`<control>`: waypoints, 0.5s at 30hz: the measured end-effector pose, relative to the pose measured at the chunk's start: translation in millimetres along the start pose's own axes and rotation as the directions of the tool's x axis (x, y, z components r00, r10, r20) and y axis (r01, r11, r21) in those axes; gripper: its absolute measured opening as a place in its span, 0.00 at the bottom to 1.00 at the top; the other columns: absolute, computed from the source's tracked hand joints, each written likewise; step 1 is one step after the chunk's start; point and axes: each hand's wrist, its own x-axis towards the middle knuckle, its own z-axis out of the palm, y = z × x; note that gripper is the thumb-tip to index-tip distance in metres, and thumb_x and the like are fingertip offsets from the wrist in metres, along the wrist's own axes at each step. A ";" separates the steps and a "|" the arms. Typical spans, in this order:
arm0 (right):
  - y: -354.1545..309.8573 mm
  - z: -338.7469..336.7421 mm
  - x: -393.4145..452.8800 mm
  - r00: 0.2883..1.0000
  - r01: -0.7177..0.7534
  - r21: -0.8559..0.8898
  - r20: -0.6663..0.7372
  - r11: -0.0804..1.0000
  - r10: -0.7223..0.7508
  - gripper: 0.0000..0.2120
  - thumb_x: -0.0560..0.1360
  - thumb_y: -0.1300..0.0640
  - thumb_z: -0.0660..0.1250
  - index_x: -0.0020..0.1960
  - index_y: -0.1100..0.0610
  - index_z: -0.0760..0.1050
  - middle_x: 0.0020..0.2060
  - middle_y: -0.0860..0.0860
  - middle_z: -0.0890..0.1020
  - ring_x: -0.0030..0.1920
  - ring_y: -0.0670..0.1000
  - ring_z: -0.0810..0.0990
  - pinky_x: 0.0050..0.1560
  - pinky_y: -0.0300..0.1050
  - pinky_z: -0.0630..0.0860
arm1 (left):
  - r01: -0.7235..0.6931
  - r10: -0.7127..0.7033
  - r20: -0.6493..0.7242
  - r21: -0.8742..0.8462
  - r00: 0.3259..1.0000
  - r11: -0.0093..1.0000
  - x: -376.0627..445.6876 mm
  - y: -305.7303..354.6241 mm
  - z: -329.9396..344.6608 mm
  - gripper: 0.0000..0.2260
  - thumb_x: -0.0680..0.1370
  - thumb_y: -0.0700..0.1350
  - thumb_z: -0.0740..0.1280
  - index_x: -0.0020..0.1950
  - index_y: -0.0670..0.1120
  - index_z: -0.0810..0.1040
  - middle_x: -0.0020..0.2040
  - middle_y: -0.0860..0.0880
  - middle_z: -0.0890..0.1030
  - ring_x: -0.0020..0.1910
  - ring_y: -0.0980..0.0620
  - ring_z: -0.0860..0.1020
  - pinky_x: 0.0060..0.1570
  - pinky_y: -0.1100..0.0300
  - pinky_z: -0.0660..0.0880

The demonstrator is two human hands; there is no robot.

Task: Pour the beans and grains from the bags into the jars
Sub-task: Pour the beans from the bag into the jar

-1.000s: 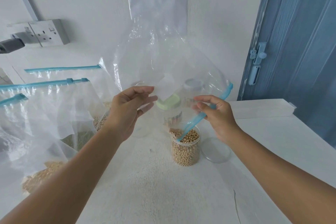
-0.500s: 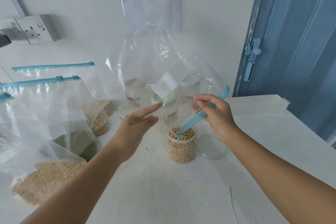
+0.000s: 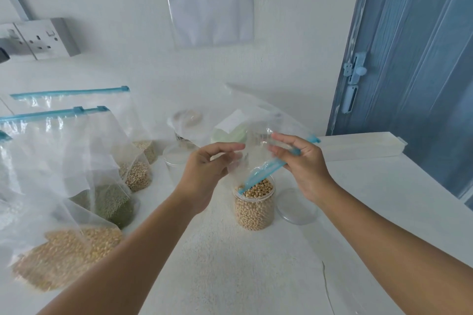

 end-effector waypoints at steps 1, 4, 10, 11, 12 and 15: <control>1.8 -0.3 1.0 1.000 0.005 -0.012 0.005 1.000 -0.004 0.13 0.75 0.63 0.77 0.57 0.51 0.86 0.60 0.47 0.86 0.64 0.52 0.83 0.67 0.56 0.79 | 0.001 -0.001 -0.004 0.008 1.000 1.000 1.2 -1.1 -0.2 0.12 0.82 0.31 0.67 0.50 0.44 0.88 0.54 0.45 0.87 0.60 0.41 0.84 0.69 0.44 0.77; 4.9 -0.4 2.0 0.999 0.032 -0.032 0.003 0.999 -0.032 0.14 0.74 0.63 0.78 0.56 0.50 0.87 0.60 0.48 0.86 0.64 0.53 0.82 0.68 0.58 0.77 | 0.005 -0.005 0.000 0.011 1.000 1.000 2.3 -3.6 -2.0 0.13 0.82 0.32 0.66 0.50 0.45 0.89 0.53 0.45 0.87 0.62 0.41 0.83 0.68 0.46 0.77; -3.0 1.6 1.9 0.999 0.035 0.008 -0.001 0.999 -0.035 0.14 0.78 0.71 0.70 0.58 0.57 0.85 0.52 0.46 0.88 0.56 0.54 0.87 0.63 0.51 0.81 | 0.020 -0.022 0.029 0.060 0.999 0.998 3.7 -5.1 -6.4 0.12 0.81 0.31 0.68 0.55 0.44 0.87 0.58 0.46 0.87 0.60 0.44 0.84 0.61 0.51 0.81; -3.5 2.2 2.2 0.999 0.038 -0.001 -0.002 0.999 -0.038 0.14 0.78 0.71 0.69 0.57 0.57 0.85 0.51 0.45 0.88 0.55 0.54 0.87 0.62 0.51 0.82 | 0.023 -0.025 0.031 0.071 0.999 0.997 4.6 -5.2 -7.0 0.12 0.81 0.30 0.67 0.57 0.43 0.86 0.59 0.46 0.86 0.60 0.43 0.84 0.60 0.52 0.81; -3.7 2.5 2.7 0.999 0.040 -0.005 -0.008 0.999 -0.040 0.14 0.78 0.71 0.69 0.57 0.56 0.85 0.50 0.46 0.88 0.54 0.54 0.87 0.62 0.51 0.82 | 0.023 -0.026 0.031 0.085 0.999 0.996 5.5 -5.2 -7.7 0.12 0.81 0.30 0.67 0.58 0.42 0.86 0.60 0.45 0.86 0.60 0.43 0.84 0.61 0.51 0.81; -3.7 2.1 4.2 0.997 0.059 -0.030 -0.038 0.998 -0.061 0.13 0.76 0.68 0.74 0.56 0.54 0.86 0.53 0.47 0.87 0.55 0.52 0.87 0.62 0.54 0.82 | 0.019 -0.022 0.023 0.134 0.999 0.991 7.8 -4.9 -8.3 0.12 0.82 0.30 0.66 0.59 0.41 0.85 0.60 0.46 0.86 0.60 0.43 0.85 0.64 0.47 0.80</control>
